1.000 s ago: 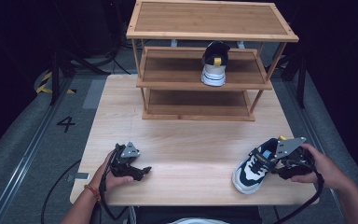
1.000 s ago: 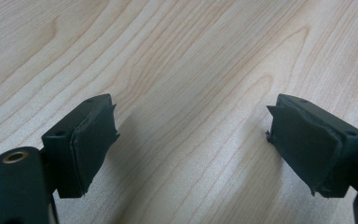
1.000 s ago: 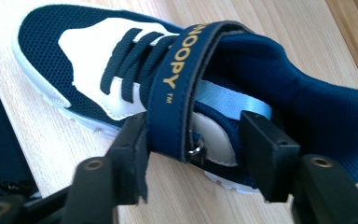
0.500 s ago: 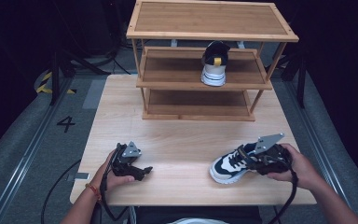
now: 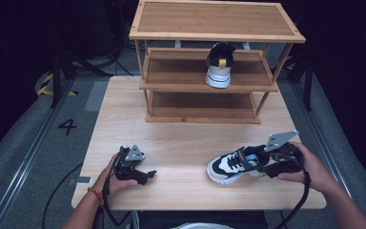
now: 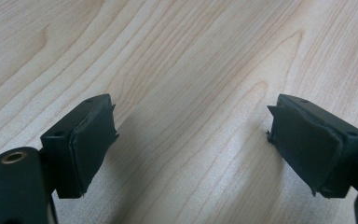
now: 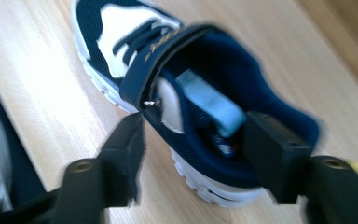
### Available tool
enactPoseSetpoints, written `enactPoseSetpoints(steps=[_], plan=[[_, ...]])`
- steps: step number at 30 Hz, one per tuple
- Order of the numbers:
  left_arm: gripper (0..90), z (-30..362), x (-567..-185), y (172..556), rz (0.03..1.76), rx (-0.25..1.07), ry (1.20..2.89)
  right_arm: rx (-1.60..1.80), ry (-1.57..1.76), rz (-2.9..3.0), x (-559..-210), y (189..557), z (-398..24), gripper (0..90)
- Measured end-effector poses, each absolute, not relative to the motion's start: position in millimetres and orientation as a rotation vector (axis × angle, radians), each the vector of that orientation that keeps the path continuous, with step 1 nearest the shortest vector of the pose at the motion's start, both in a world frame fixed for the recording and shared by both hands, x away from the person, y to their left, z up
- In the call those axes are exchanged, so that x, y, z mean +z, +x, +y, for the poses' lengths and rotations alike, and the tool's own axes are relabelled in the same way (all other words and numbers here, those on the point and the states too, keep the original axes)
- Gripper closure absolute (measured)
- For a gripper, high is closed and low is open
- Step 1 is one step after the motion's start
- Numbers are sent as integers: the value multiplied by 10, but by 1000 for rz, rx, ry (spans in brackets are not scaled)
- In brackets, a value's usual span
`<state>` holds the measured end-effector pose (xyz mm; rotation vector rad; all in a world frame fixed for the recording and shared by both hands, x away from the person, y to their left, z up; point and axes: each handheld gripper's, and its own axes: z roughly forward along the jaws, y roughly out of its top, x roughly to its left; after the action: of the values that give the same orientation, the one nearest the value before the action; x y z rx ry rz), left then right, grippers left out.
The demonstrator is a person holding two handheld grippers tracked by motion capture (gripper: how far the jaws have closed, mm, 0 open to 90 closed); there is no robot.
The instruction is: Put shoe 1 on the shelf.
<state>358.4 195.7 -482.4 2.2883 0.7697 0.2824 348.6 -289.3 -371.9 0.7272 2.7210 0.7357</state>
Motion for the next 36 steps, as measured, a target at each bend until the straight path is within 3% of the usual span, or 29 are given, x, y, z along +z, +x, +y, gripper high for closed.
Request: enactPoseSetpoints(steps=[5, 9, 14, 20, 25, 30, 36], plan=[[144, 1954, -4826, 3585, 765, 283, 2285, 743, 738, 2609, -3547, 3508, -3148, 371], [144, 1956, -4826, 3584, 765, 282, 2286, 765, 733, 2651, -3580, 3637, -3269, 429], [143, 1955, -4827, 3585, 763, 280, 2286, 703, 734, 2709, -3750, 3778, -3238, 375], [140, 1955, -4827, 3585, 763, 279, 2286, 670, 570, 2797, -3886, 3690, -3167, 314], [140, 1955, -4827, 3585, 763, 279, 2286, 679, 575, 2781, -3889, 3616, -3199, 398], [138, 1955, -4828, 3586, 762, 275, 2287, 693, 536, 2820, -3871, 3464, -3203, 409], [136, 1952, -4829, 3585, 764, 275, 2285, 743, 424, 2895, -3861, 3199, -3130, 485]])
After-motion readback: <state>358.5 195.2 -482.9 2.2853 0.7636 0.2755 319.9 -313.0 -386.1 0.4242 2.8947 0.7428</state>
